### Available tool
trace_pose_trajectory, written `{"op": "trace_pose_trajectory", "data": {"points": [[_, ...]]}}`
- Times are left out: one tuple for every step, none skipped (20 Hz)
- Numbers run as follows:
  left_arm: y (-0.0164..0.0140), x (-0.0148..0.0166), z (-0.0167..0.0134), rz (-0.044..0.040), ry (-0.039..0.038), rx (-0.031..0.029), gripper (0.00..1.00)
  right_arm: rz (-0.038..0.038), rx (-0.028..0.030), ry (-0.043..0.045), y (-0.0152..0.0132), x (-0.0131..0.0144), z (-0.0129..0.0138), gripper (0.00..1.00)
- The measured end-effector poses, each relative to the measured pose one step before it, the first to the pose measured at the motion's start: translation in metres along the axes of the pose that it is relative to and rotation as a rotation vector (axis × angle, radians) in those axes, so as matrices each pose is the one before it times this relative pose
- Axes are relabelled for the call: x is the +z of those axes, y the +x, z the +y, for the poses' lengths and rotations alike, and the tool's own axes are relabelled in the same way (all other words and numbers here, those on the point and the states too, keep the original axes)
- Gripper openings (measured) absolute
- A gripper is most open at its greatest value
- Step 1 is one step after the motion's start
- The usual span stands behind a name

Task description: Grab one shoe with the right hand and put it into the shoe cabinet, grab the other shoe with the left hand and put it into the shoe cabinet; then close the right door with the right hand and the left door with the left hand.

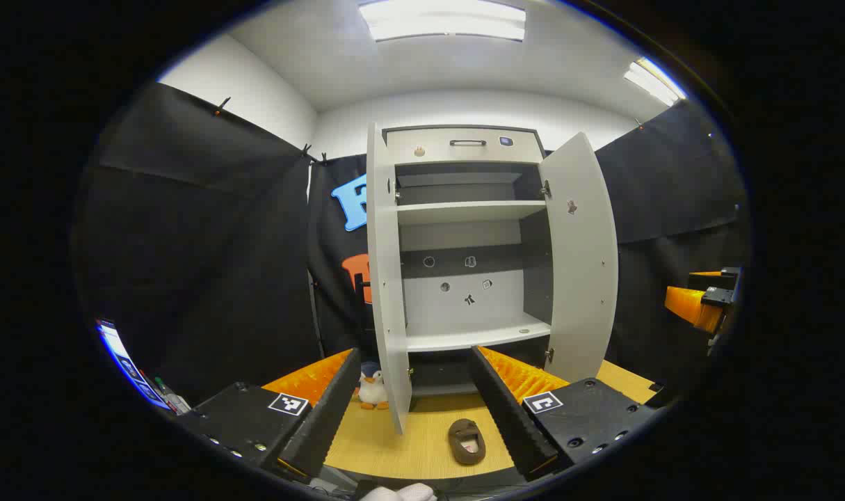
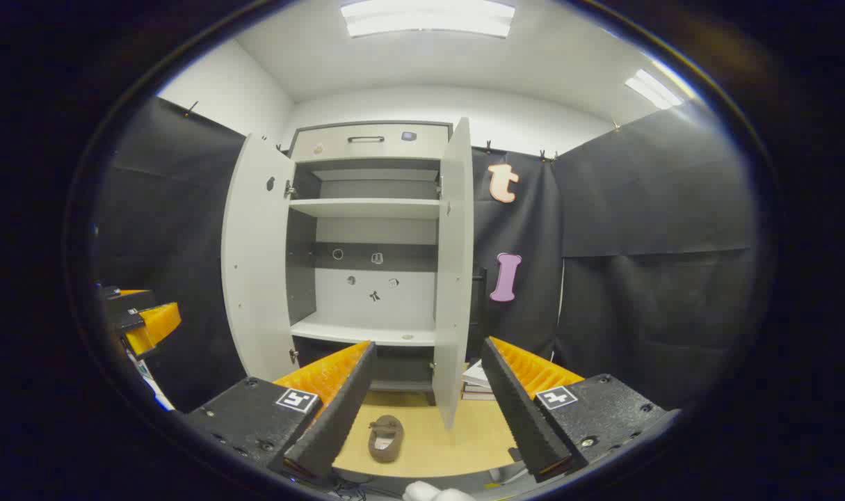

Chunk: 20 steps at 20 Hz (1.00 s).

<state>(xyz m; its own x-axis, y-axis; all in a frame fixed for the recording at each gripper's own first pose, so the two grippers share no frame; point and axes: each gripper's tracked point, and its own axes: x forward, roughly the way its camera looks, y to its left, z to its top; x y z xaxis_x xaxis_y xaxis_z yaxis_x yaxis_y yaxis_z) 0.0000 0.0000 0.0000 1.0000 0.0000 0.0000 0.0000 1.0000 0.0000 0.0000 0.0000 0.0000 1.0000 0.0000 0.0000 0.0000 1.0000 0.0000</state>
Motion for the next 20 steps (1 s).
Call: {"op": "trace_pose_trajectory", "data": {"points": [[-0.00031, 0.00097, -0.00095, -0.00534, -0.00231, -0.00411, 0.96, -0.00101, 0.00076, 0.00171, -0.00007, -0.00036, 0.00073, 0.99], [0.00071, 0.00036, -0.00150, 0.00050, -0.00225, -0.00428, 0.96, -0.00266, -0.00085, 0.00200, -0.00012, 0.00077, 0.00039, 0.95], [0.00097, -0.00204, 0.00009, 0.00291, -0.00061, -0.00163, 0.96, 0.00277, -0.00482, -0.00006, 0.00033, -0.00054, -0.00132, 0.99], [0.00006, 0.00114, -0.00022, -0.00062, 0.00108, -0.00083, 0.96, 0.00068, -0.00002, -0.00120, -0.00089, -0.00025, 0.00012, 0.99], [0.00063, -0.00113, 0.00098, -0.00120, 0.00287, 0.00024, 0.96, -0.00108, -0.00164, -0.00462, 0.00114, 0.00035, 0.00095, 0.99], [0.00023, -0.00174, 0.00088, 0.00110, 0.00479, 0.00242, 0.96, -0.00083, -0.00081, -0.00584, 0.00074, 0.00069, 0.00042, 0.95], [-0.00018, -0.00122, 0.00143, 0.00673, 0.00480, 0.00094, 0.96, -0.00508, -0.00018, -0.00260, 0.00087, 0.00116, 0.00134, 0.99], [0.00008, -0.00207, 0.00084, 0.00236, 0.00172, 0.00136, 0.96, 0.00008, -0.00007, -0.00366, -0.00017, 0.00107, 0.00039, 0.95], [0.00019, -0.00076, -0.00041, 0.00196, 0.00064, 0.00123, 0.96, -0.00296, 0.00090, -0.00416, 0.00065, -0.00012, 0.00022, 0.99], [-0.00020, -0.00090, 0.00155, 0.00161, 0.00051, 0.00200, 0.96, -0.00005, -0.00265, -0.00170, 0.00036, 0.00011, -0.00048, 0.99], [-0.00026, -0.00072, 0.00228, 0.00087, 0.00131, 0.00471, 0.96, 0.00452, 0.00422, 0.00142, -0.00014, -0.00282, 0.00162, 0.95], [0.00024, -0.00084, 0.00186, 0.00196, 0.00079, 0.00311, 0.96, 0.00447, 0.00304, 0.00248, 0.00102, -0.00192, 0.00210, 0.99], [-0.00032, -0.00127, 0.00042, 0.00295, -0.00213, 0.00274, 0.96, 0.00967, -0.00015, -0.00127, 0.00073, -0.00380, 0.00081, 0.99], [-0.00013, -0.00144, 0.00031, 0.00328, -0.00229, 0.00032, 0.96, 0.01493, -0.00031, -0.00388, 0.00207, -0.00508, 0.00089, 0.99], [-0.00038, -0.00114, 0.00098, 0.00449, -0.00064, 0.00090, 0.96, 0.02208, 0.00022, -0.00616, 0.00262, -0.00904, 0.00129, 0.99], [-0.00068, -0.00180, 0.00175, -0.00098, 0.00022, 0.00250, 0.96, 0.02156, 0.00524, -0.00827, 0.00190, -0.00760, 0.00271, 0.99], [-0.00018, -0.00186, 0.00144, 0.00437, 0.00145, 0.00025, 0.96, 0.02838, 0.00180, -0.01006, 0.00428, -0.00987, 0.00335, 0.95], [-0.00008, -0.00242, 0.00252, 0.00584, 0.00130, 0.00248, 0.96, 0.03479, 0.00641, -0.01117, 0.00458, -0.01355, 0.00391, 0.99], [-0.00002, -0.00363, 0.00198, 0.00750, -0.00087, 0.00123, 0.96, 0.04537, 0.00723, -0.01036, 0.00566, -0.01540, 0.00400, 0.99], [0.00002, -0.00391, 0.00097, 0.00982, -0.00229, 0.00106, 0.96, 0.04262, 0.01424, -0.00788, 0.00743, -0.01733, 0.00602, 0.99]]}}
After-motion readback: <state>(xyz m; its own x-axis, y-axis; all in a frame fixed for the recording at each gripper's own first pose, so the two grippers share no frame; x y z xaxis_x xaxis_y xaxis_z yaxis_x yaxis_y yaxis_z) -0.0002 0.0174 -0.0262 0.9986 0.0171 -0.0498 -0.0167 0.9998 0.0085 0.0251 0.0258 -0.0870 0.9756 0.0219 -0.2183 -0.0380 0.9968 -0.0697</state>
